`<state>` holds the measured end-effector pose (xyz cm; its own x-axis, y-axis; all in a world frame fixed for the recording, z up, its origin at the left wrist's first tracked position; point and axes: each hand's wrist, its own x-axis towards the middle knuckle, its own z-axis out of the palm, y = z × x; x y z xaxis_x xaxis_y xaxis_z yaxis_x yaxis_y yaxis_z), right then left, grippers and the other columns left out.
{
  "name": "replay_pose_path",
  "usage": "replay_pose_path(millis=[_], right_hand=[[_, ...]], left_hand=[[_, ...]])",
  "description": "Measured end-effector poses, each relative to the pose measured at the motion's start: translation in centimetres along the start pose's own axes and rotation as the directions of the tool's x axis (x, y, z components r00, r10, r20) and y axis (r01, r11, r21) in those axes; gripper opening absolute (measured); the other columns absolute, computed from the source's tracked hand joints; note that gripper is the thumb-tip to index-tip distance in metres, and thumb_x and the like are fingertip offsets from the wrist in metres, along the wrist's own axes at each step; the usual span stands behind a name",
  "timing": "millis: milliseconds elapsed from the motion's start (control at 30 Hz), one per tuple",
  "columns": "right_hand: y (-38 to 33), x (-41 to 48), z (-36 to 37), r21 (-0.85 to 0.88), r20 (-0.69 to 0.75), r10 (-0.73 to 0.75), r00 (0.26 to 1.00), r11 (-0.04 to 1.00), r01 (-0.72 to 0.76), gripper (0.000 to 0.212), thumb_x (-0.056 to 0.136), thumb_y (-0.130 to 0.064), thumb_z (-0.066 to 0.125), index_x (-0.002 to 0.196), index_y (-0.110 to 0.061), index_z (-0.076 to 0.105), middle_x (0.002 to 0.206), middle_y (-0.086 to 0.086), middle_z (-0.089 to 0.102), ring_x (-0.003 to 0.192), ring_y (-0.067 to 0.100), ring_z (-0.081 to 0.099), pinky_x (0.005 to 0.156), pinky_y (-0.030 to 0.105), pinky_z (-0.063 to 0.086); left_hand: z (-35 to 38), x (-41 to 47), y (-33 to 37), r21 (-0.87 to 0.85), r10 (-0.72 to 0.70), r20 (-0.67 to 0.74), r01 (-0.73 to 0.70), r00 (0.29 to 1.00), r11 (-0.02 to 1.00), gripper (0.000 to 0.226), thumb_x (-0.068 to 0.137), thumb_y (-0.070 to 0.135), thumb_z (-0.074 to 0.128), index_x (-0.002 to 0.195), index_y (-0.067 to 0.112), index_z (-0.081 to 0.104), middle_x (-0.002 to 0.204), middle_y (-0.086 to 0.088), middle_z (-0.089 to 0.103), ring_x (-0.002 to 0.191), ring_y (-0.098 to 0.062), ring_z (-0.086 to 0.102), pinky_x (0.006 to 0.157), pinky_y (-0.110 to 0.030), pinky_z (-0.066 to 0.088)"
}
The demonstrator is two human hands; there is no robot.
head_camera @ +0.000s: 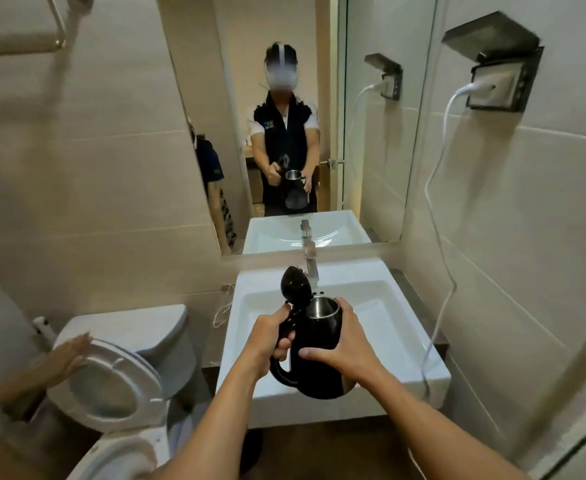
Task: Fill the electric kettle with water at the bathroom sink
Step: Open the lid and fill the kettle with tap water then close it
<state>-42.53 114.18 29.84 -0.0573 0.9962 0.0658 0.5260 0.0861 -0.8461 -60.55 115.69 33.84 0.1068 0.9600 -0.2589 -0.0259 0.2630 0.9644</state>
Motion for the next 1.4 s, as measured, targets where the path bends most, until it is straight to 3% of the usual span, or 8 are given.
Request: replay_pose_path(millis=[133,300,500,733,833,1100,1267,1400], right_hand=[[1.7,6.1,-0.9,0.046,0.079,0.035,0.996,0.998,-0.039,0.091,0.081,-0.057,0.080,0.154,-0.033,0.030,0.147,-0.007,0.047,0.136,0.014,0.048,0.113,0.032,0.039],[3.8,15.7,-2.9,-0.081,-0.013,0.071,0.997,0.994,-0.071,0.073,0.099,-0.062,0.052,0.160,-0.023,0.035,0.164,0.005,0.041,0.153,0.025,0.036,0.124,0.043,0.031],[3.7,26.4,-2.8,-0.382,0.088,-0.009,0.996,0.923,0.042,0.073,0.102,-0.056,0.053,0.161,-0.017,0.034,0.167,0.007,0.035,0.157,0.028,0.027,0.126,0.043,0.027],[4.7,35.4,0.5,-0.562,0.282,-0.101,0.954,0.788,0.250,0.075,0.104,-0.047,0.054,0.164,-0.013,0.025,0.175,0.011,0.017,0.163,0.033,0.009,0.131,0.049,0.017],[5.0,37.3,1.4,-0.628,0.341,-0.094,0.935,0.718,0.301,0.077,0.104,-0.047,0.055,0.162,-0.005,0.027,0.173,0.014,0.021,0.162,0.032,0.015,0.129,0.047,0.023],[3.8,41.5,0.5,-0.634,0.391,0.086,0.916,0.747,0.201,0.069,0.097,-0.060,0.057,0.130,0.000,0.059,0.145,0.019,0.055,0.132,0.038,0.054,0.109,0.048,0.045],[4.1,40.2,0.7,-0.565,0.428,0.060,0.902,0.796,0.215,0.087,0.099,-0.061,0.053,0.163,-0.008,0.027,0.173,0.013,0.020,0.161,0.030,0.020,0.130,0.042,0.022],[4.1,40.1,0.5,-0.568,0.431,0.031,0.902,0.786,0.245,0.088,0.099,-0.060,0.054,0.164,-0.009,0.025,0.174,0.012,0.017,0.162,0.030,0.018,0.130,0.044,0.022]], left_hand=[[-0.5,6.5,-1.2,-0.014,-0.047,-0.036,0.046,0.998,0.999,0.046,0.098,0.041,0.048,0.065,0.010,0.052,0.052,-0.003,0.047,0.039,-0.011,0.028,0.039,-0.022,0.018],[-1.7,14.4,-2.7,0.047,-0.094,-0.023,0.095,0.995,0.994,0.048,0.098,0.042,0.051,0.062,0.009,0.053,0.051,-0.004,0.049,0.041,-0.012,0.030,0.040,-0.023,0.020],[-3.2,21.5,-4.9,0.054,-0.152,0.008,0.152,0.988,0.987,0.053,0.100,0.043,0.049,0.059,0.008,0.054,0.047,-0.002,0.050,0.040,-0.011,0.033,0.041,-0.022,0.023],[-3.5,26.3,-6.4,0.077,-0.203,0.015,0.201,0.979,0.977,0.054,0.098,0.045,0.051,0.057,0.009,0.053,0.045,-0.001,0.049,0.038,-0.010,0.033,0.041,-0.023,0.022],[-3.1,27.2,-7.0,0.059,-0.215,-0.009,0.215,0.977,0.975,0.054,0.099,0.042,0.052,0.056,0.009,0.051,0.044,-0.001,0.049,0.037,-0.011,0.032,0.042,-0.023,0.021],[-3.1,27.9,-6.6,0.049,-0.200,-0.041,0.202,0.979,0.978,0.051,0.102,0.033,0.048,0.059,0.005,0.050,0.040,0.004,0.048,0.033,-0.008,0.030,0.040,-0.021,0.021],[-3.1,28.2,-5.9,0.077,-0.198,-0.050,0.202,0.979,0.976,0.051,0.102,0.034,0.049,0.060,0.005,0.050,0.041,0.002,0.048,0.033,-0.009,0.030,0.040,-0.022,0.021],[-3.1,28.5,-5.9,0.073,-0.192,-0.046,0.195,0.980,0.978,0.051,0.101,0.036,0.050,0.060,0.006,0.051,0.043,0.001,0.049,0.036,-0.010,0.030,0.041,-0.023,0.022]])
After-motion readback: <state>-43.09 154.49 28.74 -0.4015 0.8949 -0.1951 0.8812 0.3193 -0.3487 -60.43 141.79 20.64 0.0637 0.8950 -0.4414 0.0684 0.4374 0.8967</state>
